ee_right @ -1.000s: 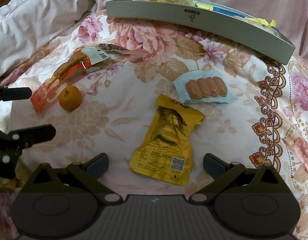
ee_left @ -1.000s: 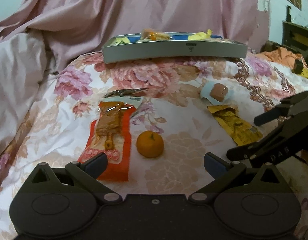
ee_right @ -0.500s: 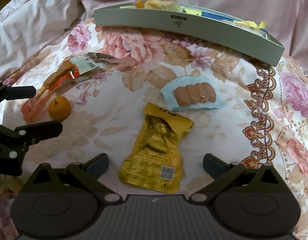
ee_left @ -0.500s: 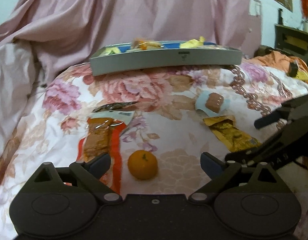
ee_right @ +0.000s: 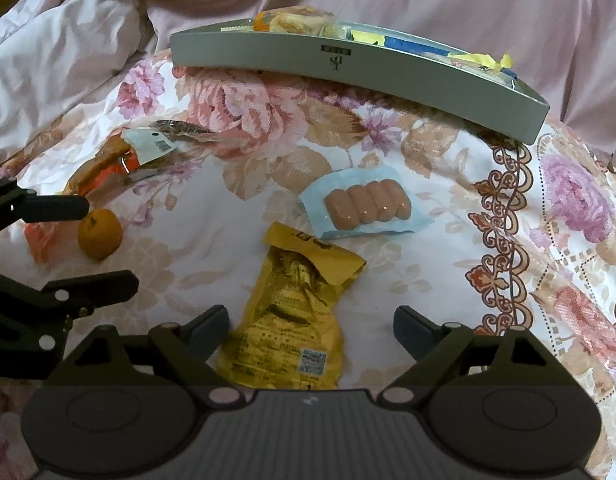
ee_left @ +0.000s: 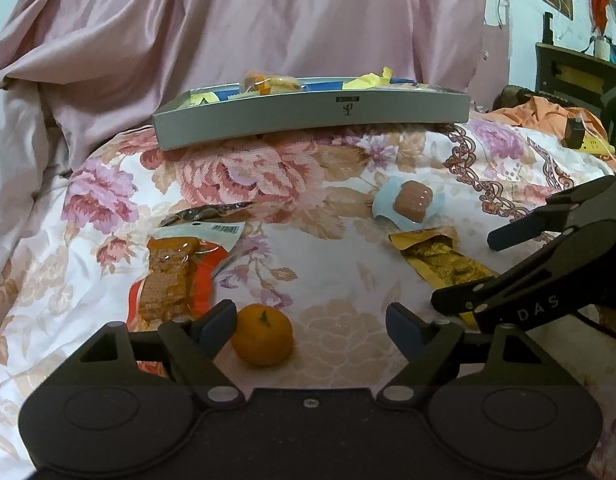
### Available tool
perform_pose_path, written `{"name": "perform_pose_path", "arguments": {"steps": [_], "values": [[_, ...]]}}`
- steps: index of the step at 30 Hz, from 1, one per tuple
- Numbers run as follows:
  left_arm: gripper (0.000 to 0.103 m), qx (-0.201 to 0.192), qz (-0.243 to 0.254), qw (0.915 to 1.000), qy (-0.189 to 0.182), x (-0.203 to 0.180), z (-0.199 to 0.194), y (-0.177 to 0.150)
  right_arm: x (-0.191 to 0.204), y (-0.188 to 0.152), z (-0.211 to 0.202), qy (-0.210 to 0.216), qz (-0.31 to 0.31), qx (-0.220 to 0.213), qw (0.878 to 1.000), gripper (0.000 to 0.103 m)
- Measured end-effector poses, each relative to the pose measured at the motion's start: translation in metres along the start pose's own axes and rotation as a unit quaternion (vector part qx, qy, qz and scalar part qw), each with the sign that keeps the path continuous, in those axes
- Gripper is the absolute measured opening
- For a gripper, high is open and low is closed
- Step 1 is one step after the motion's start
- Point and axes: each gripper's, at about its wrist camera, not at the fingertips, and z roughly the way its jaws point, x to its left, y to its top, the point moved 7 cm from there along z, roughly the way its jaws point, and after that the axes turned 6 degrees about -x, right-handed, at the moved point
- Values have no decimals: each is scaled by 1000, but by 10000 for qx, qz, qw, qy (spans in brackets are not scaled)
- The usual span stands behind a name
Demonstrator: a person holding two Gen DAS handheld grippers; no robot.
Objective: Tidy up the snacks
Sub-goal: 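Move both tools back over the mandarin and gold foil bag on the bedspread, then grasp the orange mandarin with left tool while right tool grasps gold foil bag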
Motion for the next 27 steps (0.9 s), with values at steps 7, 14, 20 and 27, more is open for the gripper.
{"name": "perform_pose_path", "arguments": {"steps": [7, 14, 20, 27], "values": [[83, 83, -211, 9996, 159, 8, 3, -2, 1, 0, 0, 115, 45, -20, 9999, 89], [72, 416, -614, 9968, 296, 18, 15, -8, 1, 0, 1, 138, 85, -58, 9999, 89], [60, 330, -746, 9962, 312, 18, 16, -9, 3, 1, 5, 219, 151, -122, 9996, 88], [42, 268, -906, 9950, 328, 17, 13, -12, 9, 2, 6, 471, 222, -181, 9985, 70]]}}
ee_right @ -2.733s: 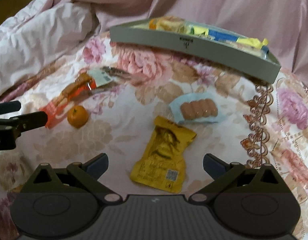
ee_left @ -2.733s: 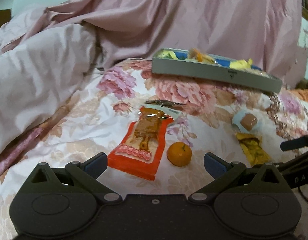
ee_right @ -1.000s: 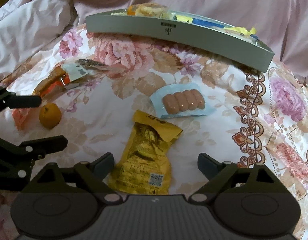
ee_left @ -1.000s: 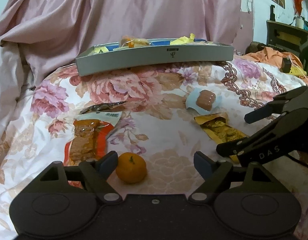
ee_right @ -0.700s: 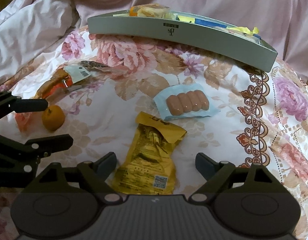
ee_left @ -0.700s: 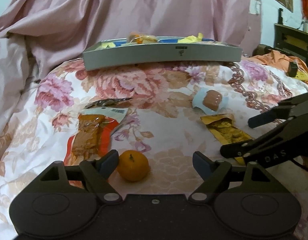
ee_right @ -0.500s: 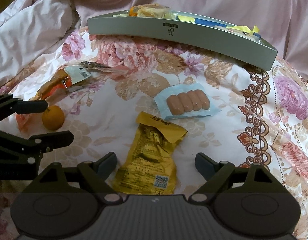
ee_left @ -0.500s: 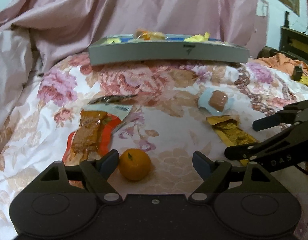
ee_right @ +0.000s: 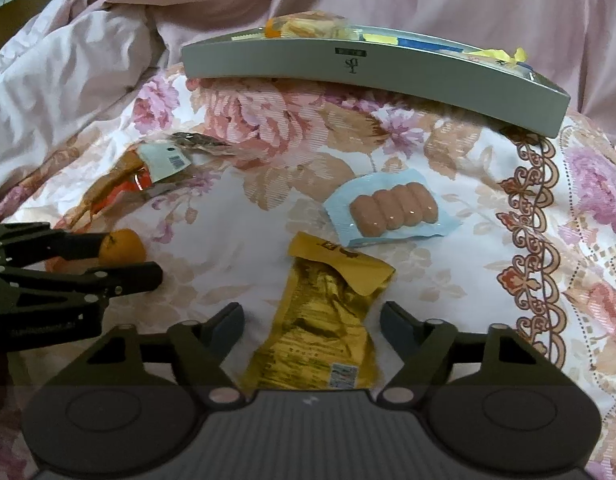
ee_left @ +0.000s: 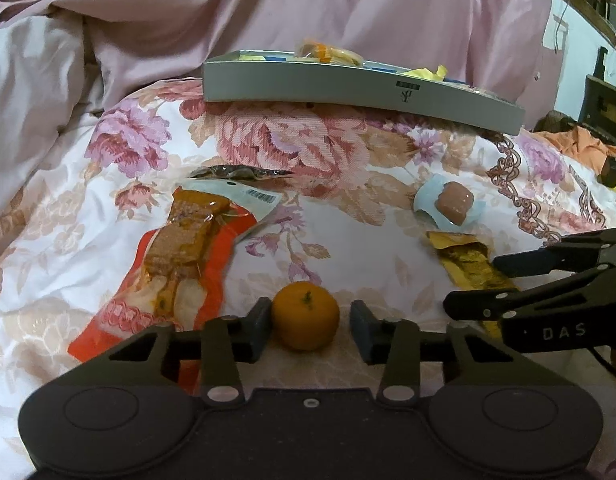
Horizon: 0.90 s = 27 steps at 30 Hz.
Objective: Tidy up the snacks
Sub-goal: 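Grasp the orange mandarin with left tool while right tool grasps gold foil bag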
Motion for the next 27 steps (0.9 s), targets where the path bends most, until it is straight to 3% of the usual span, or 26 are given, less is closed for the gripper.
{"name": "perform_pose_path", "arguments": {"steps": [5, 14, 22, 27], "values": [[38, -35, -58, 10000, -64, -3, -4, -3, 9, 0, -2, 153, -186, -48, 9997, 53], [38, -56, -63, 9998, -163, -9, -8, -5, 19, -1, -4, 218, -490, -106, 9985, 48], [37, -103, -56, 9998, -154, -10, -11, -4, 35, -3, -9, 178, -1110, -292, 9932, 43], [37, -107, -58, 9998, -156, -9, -11, -4, 49, -5, -11, 19, -1749, -466, 9835, 36]]}}
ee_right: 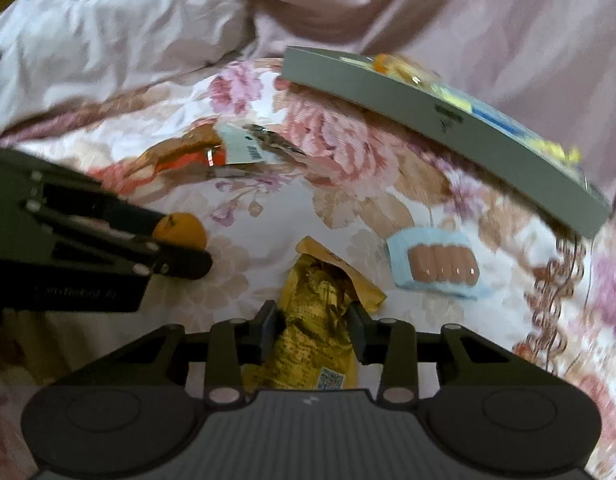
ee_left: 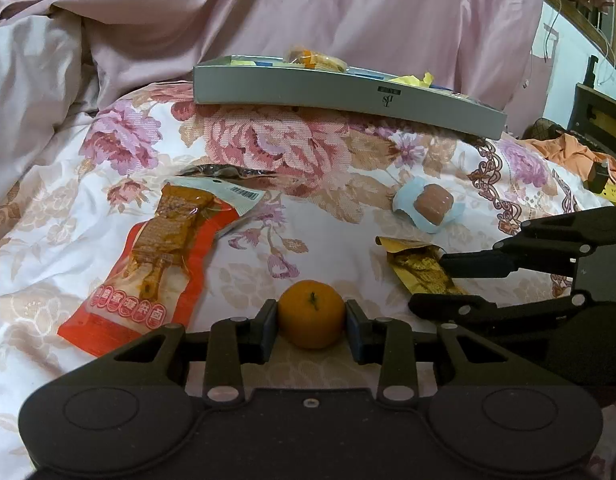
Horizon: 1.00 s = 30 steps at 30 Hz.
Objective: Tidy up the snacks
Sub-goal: 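Grasp the orange mandarin with left tool while right tool grasps gold foil bag, then lift the mandarin and gold foil bag and carry them over the grey tray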
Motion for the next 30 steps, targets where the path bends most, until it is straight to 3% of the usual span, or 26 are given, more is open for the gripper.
{"name": "perform_pose_path", "arguments": {"steps": [5, 14, 19, 23, 26, 30], "values": [[37, 2, -4, 10000, -2, 0, 0, 0, 3, 0, 0, 10, -27, -7, 10000, 37], [37, 3, -3, 10000, -6, 0, 0, 0, -26, -6, 6, 124, 1023, 275, 9943, 61], [37, -8, -6, 10000, -27, -1, -1, 0, -37, -12, 11, 281, 1633, 443, 9852, 65], [37, -31, -2, 10000, -31, -3, -2, 0, -36, -14, 13, 581, 1894, 456, 9791, 51], [37, -57, -22, 10000, -35, -4, -3, 0, -38, -13, 13, 668, 2048, 428, 9756, 47], [37, -114, -28, 9999, -36, -4, -4, 1, -27, -7, 9, 582, 1580, 294, 9853, 44]]}}
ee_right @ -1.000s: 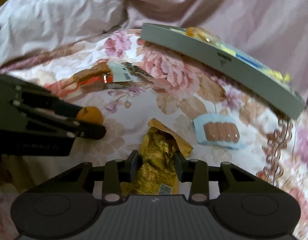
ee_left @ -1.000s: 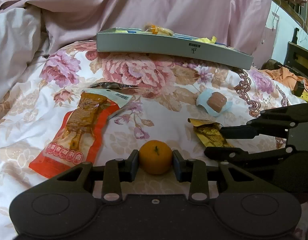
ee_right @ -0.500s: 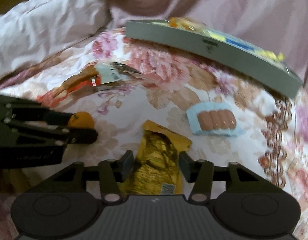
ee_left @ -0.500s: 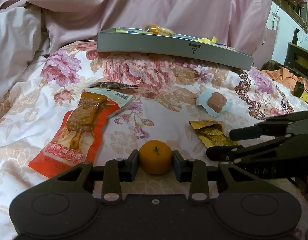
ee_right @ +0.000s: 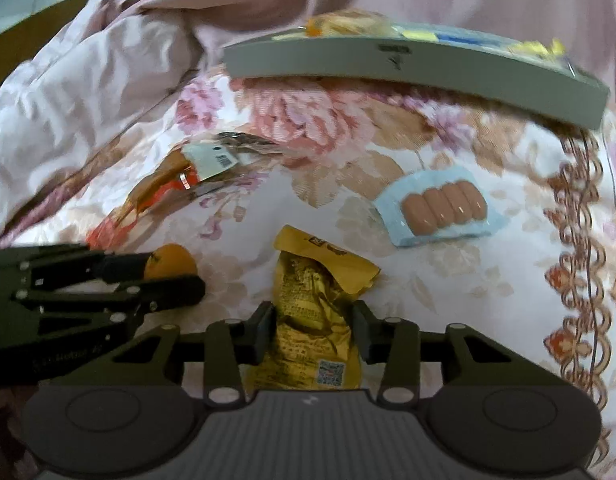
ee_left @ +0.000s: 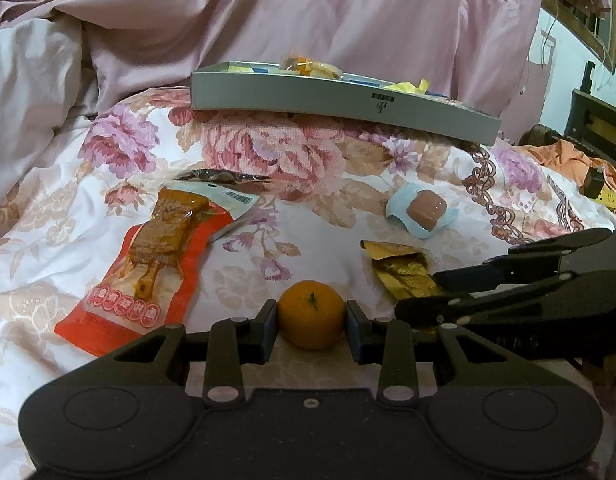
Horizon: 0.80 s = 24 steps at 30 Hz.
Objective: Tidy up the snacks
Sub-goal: 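Lift the mandarin and gold foil bag and carry them over the grey tray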
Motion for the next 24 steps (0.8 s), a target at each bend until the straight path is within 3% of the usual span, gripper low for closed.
{"name": "perform_pose_path", "arguments": {"steps": [10, 24], "values": [[37, -308, -149, 9991, 251, 2, -4, 17, 27, 12, -18, -504, -1324, -804, 9866, 44], [37, -867, -234, 9944, 557, -24, -8, 92, 8, 61, -65, -865, -1420, -2127, 9629, 45]]}}
